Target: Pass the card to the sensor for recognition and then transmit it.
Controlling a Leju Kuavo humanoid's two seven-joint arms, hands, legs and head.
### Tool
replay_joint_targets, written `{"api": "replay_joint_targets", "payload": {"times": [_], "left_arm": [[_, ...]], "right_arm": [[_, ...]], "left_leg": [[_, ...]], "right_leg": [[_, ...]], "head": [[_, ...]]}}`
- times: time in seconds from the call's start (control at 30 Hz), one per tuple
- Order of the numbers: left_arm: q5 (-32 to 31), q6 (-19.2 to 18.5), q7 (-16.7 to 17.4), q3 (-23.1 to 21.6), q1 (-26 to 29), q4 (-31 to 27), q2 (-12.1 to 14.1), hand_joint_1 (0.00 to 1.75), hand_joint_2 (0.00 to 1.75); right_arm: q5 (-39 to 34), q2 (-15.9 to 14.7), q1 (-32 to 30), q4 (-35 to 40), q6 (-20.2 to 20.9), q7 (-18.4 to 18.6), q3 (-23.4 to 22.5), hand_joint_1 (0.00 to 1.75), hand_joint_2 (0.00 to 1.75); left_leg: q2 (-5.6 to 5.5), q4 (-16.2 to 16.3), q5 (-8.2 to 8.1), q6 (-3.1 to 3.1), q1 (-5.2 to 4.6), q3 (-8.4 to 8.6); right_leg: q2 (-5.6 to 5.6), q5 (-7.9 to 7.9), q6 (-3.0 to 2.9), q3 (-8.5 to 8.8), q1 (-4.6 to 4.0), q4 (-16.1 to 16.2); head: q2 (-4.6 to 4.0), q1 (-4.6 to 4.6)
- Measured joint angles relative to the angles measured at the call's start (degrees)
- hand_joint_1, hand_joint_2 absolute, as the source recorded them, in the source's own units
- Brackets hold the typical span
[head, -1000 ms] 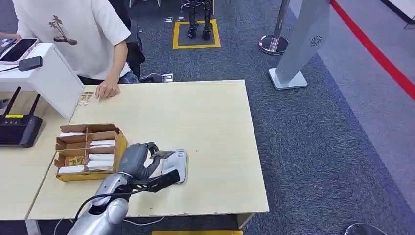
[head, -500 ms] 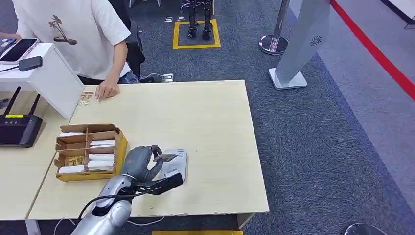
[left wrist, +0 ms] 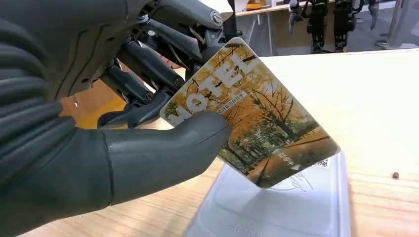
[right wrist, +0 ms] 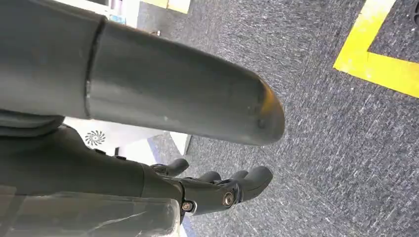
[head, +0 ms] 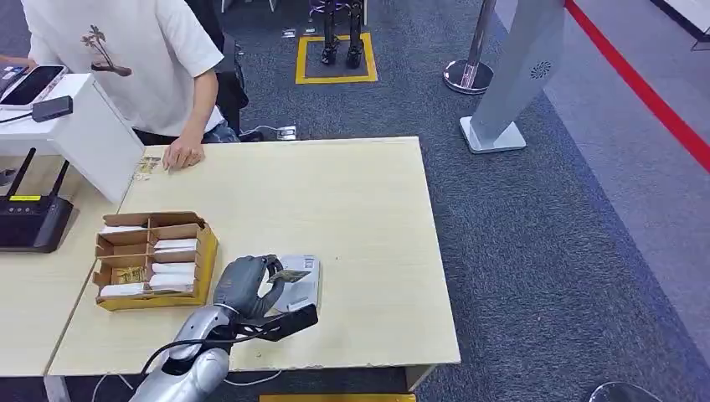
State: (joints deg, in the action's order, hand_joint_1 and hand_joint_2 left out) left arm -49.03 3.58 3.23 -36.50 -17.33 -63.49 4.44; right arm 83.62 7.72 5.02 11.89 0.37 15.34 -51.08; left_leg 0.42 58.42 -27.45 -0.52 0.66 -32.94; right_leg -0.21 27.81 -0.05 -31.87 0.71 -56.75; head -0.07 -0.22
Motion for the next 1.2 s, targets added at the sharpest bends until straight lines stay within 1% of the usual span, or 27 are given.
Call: {"api": "replay_joint_targets", "payload": {"times": [0.4, 0.5, 0.57, 0.63, 0.73, 0.87, 0.9, 0.97, 1.13, 1.2], "left_arm": [[-0.52, 0.04, -0.07, -0.63, 0.23, 0.22, 0.11, 1.75, 1.75], [-0.44, 0.63, 0.28, -0.63, 0.25, 0.22, 0.33, 1.75, 1.75], [0.20, 1.25, 0.72, -0.61, 0.25, 0.00, 0.96, 1.75, 1.75], [1.42, 2.25, 1.40, -0.11, 0.22, -1.42, 2.36, 1.75, 1.75], [2.93, 3.19, 2.25, 2.79, -0.24, -4.74, 5.15, 1.75, 1.75], [3.65, 2.03, 3.19, 8.62, -2.16, -8.17, 9.91, 1.75, 1.75], [3.76, 1.66, 3.17, 9.93, -2.60, -8.82, 10.68, 1.75, 1.75], [3.76, 1.40, 3.17, 11.73, -3.10, -9.68, 11.91, 1.75, 1.75], [3.41, 1.99, 3.60, 13.20, -3.14, -11.17, 13.42, 1.75, 1.75], [3.63, 2.25, 4.32, 14.88, -3.77, -11.73, 14.88, 1.75, 1.75]], "right_arm": [[-0.04, 0.00, 0.01, 0.00, -0.02, 0.09, 0.13, 0.00, 0.00], [-0.11, 0.00, 0.00, 0.00, -0.02, 0.09, 0.13, 0.00, 0.00], [-0.35, 0.00, -0.01, 0.00, -0.02, 0.04, 0.13, 0.00, 0.00], [-0.92, 0.00, -0.05, 0.02, -0.04, -0.09, 0.13, 0.00, 0.00], [-1.05, 0.00, -0.15, 0.00, -0.20, -0.24, 0.13, 0.00, 0.00], [-1.09, -0.02, -0.27, 0.00, -0.18, -0.63, 0.13, 0.00, 0.00], [-1.09, -0.02, -0.27, 0.00, -0.17, -0.63, 0.13, 0.00, 0.00], [-1.09, -0.02, -0.28, 0.00, -0.18, -0.68, 0.13, 0.00, 0.00], [-1.09, 0.00, -0.20, 0.00, -0.09, -0.72, 0.13, 0.00, 0.00], [-1.09, 0.00, -0.25, 0.00, 0.00, -0.79, 0.13, 0.00, 0.00]], "left_leg": [[0.00, 0.00, 0.00, 0.00, 0.00, 0.00], [0.00, 0.00, 0.00, 0.00, 0.00, 0.00], [0.00, 0.00, 0.00, 0.00, 0.00, 0.00], [0.00, 0.00, 0.00, 0.00, 0.01, 0.00], [0.01, 0.00, 0.01, -0.01, 0.04, 0.01], [0.01, 0.00, 0.02, -0.02, 0.06, 0.02], [0.01, 0.00, 0.02, -0.03, 0.06, 0.02], [0.01, 0.00, 0.02, -0.02, 0.05, 0.02], [0.03, 0.00, 0.01, -0.02, 0.00, -0.01], [0.13, 0.00, 0.01, -0.01, 0.00, 0.00]], "right_leg": [[0.00, 0.00, 0.00, 0.00, 0.00, 0.00], [0.00, 0.00, 0.00, 0.00, 0.00, 0.00], [0.00, 0.00, 0.00, 0.00, 0.00, -0.01], [0.00, 0.00, 0.00, 0.00, -0.01, -0.02], [0.02, 0.00, -0.01, -0.01, -0.02, -0.04], [0.02, 0.00, -0.01, -0.03, -0.05, -0.07], [0.02, 0.00, -0.01, -0.03, -0.05, -0.07], [0.02, 0.00, -0.01, -0.02, -0.04, -0.08], [0.03, 0.00, 0.00, 0.00, -0.04, -0.06], [0.12, -0.01, 0.01, -0.04, -0.03, -0.05]], "head": [[0.00, 0.00], [0.00, 0.00], [-0.02, 0.00], [-0.02, 0.00], [-0.02, 0.00], [-0.02, 0.00], [-0.02, -0.02], [0.00, -0.02], [0.00, 0.02], [-0.02, 0.02]]}}
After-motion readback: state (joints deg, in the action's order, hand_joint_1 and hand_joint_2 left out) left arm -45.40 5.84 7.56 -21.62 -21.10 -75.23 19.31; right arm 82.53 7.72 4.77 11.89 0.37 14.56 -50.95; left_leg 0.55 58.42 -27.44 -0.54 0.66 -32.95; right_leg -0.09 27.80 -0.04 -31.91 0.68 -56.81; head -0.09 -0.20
